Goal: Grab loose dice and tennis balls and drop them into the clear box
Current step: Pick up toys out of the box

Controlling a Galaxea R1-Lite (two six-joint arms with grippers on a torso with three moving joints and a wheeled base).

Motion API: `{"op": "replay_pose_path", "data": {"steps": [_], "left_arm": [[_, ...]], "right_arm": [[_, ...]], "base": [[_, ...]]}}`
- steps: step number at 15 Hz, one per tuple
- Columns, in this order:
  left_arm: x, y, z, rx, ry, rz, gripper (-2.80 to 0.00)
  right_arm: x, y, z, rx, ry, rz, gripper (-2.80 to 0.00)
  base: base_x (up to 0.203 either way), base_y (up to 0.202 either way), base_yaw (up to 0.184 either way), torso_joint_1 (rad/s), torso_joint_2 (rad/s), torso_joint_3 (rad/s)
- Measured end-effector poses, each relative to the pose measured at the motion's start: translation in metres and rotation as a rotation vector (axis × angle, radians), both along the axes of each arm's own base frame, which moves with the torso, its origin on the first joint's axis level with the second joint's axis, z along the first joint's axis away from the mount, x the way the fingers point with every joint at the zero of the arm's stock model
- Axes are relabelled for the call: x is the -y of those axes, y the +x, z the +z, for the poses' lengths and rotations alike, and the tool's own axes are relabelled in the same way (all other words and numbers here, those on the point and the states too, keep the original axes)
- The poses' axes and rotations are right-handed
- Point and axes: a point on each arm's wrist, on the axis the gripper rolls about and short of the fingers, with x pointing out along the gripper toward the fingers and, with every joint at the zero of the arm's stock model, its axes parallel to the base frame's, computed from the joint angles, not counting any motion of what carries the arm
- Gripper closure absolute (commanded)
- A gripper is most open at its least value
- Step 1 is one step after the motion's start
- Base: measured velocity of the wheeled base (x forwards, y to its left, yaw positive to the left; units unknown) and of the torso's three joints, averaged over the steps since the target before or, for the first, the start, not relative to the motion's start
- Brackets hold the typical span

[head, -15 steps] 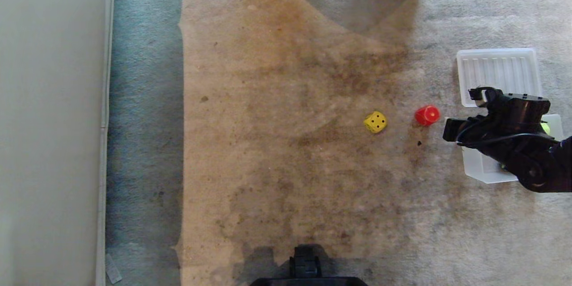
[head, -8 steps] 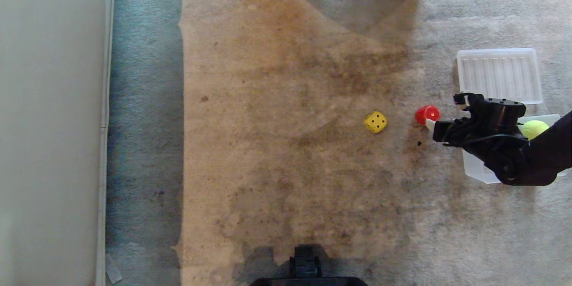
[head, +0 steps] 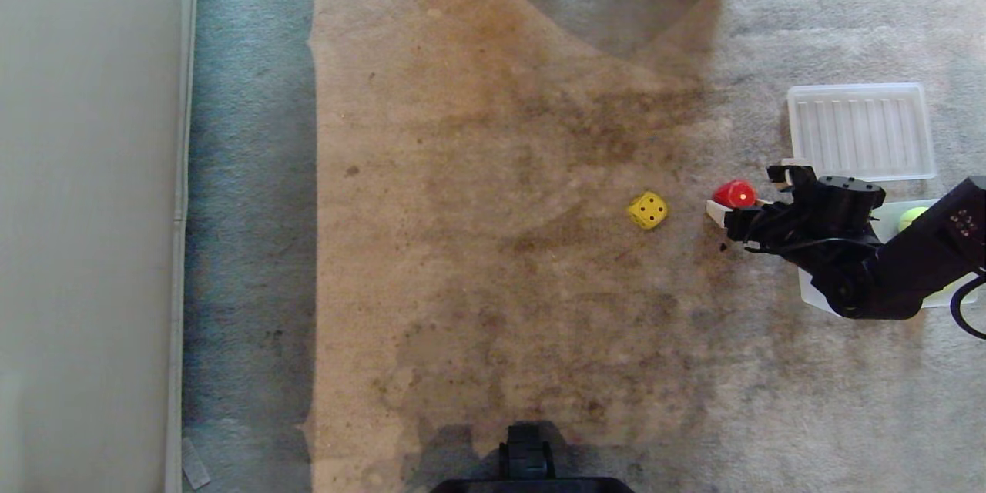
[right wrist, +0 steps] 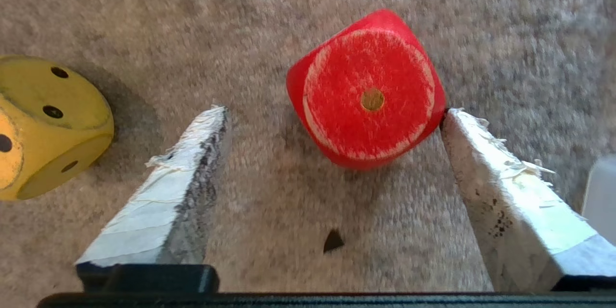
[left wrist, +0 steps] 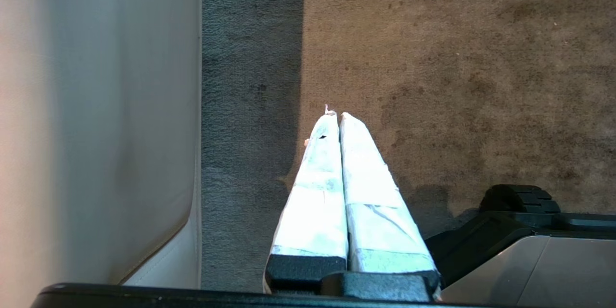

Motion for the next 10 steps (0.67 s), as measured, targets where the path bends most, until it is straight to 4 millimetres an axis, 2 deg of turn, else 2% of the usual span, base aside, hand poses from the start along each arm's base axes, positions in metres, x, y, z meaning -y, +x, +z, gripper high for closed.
{"op": "replay_pose_path", "data": {"steps": [6, 10], "left_arm": [[0.000, 0.000, 0.000, 0.000, 0.001, 0.000, 0.00], [0.000, 0.000, 0.000, 0.000, 0.000, 0.000, 0.00]], "right_arm": [[0.008, 0.010, 0.002, 0.042, -0.025, 0.015, -2.80], [0.010, 0.018, -0.003, 0.055, -0.026, 0.014, -2.80]], "base": [[0.000, 0.000, 0.000, 0.000, 0.00, 0.000], [0.000, 0.000, 0.000, 0.000, 0.00, 0.000]]}}
